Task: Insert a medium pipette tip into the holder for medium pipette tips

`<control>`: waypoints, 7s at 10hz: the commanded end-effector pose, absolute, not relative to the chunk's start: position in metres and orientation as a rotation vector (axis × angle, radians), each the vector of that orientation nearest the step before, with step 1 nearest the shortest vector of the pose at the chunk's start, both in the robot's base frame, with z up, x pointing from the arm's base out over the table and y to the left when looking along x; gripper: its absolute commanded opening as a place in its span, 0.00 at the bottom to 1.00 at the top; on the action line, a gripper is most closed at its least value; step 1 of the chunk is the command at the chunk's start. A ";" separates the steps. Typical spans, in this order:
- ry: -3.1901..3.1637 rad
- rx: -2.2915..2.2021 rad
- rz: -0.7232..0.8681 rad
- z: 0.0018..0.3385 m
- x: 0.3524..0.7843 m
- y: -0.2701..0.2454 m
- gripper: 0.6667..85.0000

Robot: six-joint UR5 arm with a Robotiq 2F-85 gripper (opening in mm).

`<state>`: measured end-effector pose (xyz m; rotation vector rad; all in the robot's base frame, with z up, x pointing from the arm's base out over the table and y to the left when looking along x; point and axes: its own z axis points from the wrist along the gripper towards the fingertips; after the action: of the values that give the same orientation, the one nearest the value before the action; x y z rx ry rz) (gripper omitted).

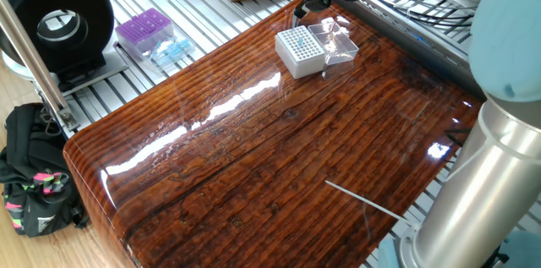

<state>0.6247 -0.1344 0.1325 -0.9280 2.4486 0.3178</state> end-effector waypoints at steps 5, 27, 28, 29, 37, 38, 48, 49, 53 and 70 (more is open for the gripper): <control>2.425 -0.927 0.274 0.129 0.648 -0.152 0.00; 2.489 -0.916 0.293 0.109 0.638 -0.153 0.00; 2.489 -0.916 0.293 0.110 0.638 -0.153 0.00; 2.489 -0.916 0.293 0.110 0.638 -0.153 0.00; 2.488 -0.953 0.290 0.103 0.639 -0.154 0.00; 2.488 -0.955 0.291 0.104 0.638 -0.154 0.01; 2.469 -1.024 0.285 0.103 0.636 -0.156 0.23; 2.466 -1.040 0.286 0.103 0.634 -0.156 0.27; 2.472 -1.039 0.300 0.105 0.633 -0.153 0.32; 3.070 -0.004 -0.050 0.106 0.569 -0.174 0.00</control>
<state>0.5805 -0.1572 0.1060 -0.0325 3.0258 0.0479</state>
